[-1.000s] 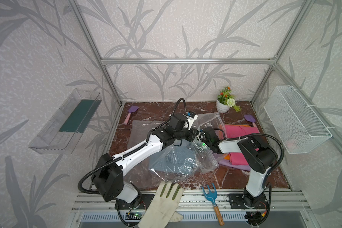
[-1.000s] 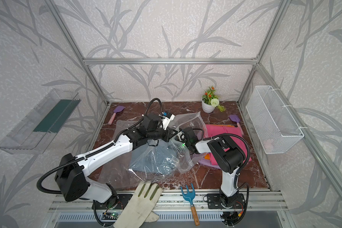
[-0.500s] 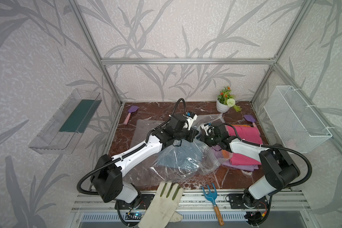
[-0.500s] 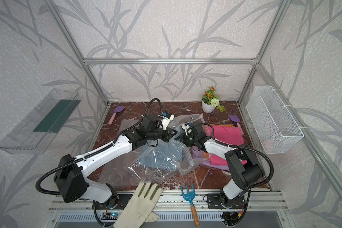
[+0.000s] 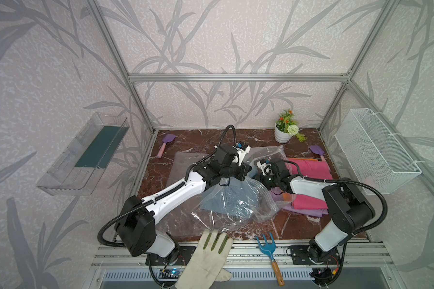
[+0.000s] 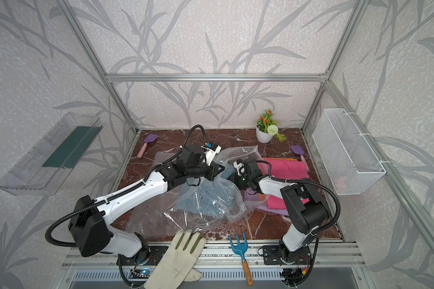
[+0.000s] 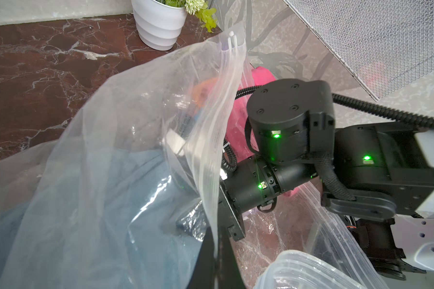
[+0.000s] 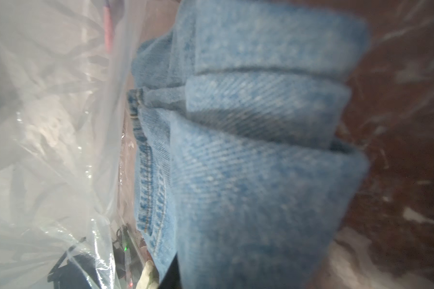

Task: Take the trousers out of the vacuum bag
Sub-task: Take out the trousers from the vacuum bag.

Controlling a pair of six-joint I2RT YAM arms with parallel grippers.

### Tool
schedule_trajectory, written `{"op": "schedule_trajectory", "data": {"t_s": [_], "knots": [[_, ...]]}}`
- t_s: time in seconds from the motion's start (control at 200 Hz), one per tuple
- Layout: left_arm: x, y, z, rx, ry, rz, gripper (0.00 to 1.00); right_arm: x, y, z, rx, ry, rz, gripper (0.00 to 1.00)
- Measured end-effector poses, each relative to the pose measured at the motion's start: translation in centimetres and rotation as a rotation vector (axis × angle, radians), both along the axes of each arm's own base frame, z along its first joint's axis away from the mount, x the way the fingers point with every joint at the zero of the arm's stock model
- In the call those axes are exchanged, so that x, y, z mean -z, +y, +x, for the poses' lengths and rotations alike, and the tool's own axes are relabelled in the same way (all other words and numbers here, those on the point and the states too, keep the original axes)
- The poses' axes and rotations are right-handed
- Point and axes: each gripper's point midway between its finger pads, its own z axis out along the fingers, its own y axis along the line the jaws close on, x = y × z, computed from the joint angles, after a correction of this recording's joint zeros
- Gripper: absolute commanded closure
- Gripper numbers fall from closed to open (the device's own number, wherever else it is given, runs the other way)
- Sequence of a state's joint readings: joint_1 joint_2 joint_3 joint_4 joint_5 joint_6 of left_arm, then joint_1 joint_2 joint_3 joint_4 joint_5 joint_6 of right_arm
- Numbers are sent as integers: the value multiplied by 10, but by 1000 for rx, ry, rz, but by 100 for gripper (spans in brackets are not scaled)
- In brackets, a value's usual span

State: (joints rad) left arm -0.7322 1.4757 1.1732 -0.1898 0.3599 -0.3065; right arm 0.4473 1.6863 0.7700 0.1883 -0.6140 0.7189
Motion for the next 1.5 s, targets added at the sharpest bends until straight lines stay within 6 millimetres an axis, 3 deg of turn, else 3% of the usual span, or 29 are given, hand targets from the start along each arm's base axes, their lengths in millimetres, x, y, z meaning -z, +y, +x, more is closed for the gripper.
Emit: {"op": "schedule_trajectory", "data": {"t_s": [0.325, 0.49, 0.555, 0.735, 0.855, 0.975, 1.185, 1.365, 1.5], "knots": [[2, 1, -1, 0, 6, 6, 100, 24, 14, 0, 8, 28, 39, 50], [3, 1, -1, 0, 10, 10, 100, 26, 22, 1, 12, 23, 75, 49], [3, 1, -2, 1, 11, 11, 100, 26, 25, 2, 16, 20, 89, 55], [4, 2, -2, 0, 14, 14, 100, 22, 29, 4, 31, 8, 145, 85], [4, 3, 0, -8, 11, 18, 100, 17, 30, 5, 32, 4, 157, 94], [5, 4, 1, -18, 7, 23, 100, 4, 24, 3, 27, -28, 120, 94], [9, 5, 7, -39, 4, 35, 100, -47, 2, 5, 19, -138, 54, 94], [15, 6, 11, -59, 13, 47, 100, -62, -31, 5, 70, -163, -13, 94], [17, 7, 13, -69, 11, 51, 100, -74, -43, -2, 77, -186, -58, 94]]}}
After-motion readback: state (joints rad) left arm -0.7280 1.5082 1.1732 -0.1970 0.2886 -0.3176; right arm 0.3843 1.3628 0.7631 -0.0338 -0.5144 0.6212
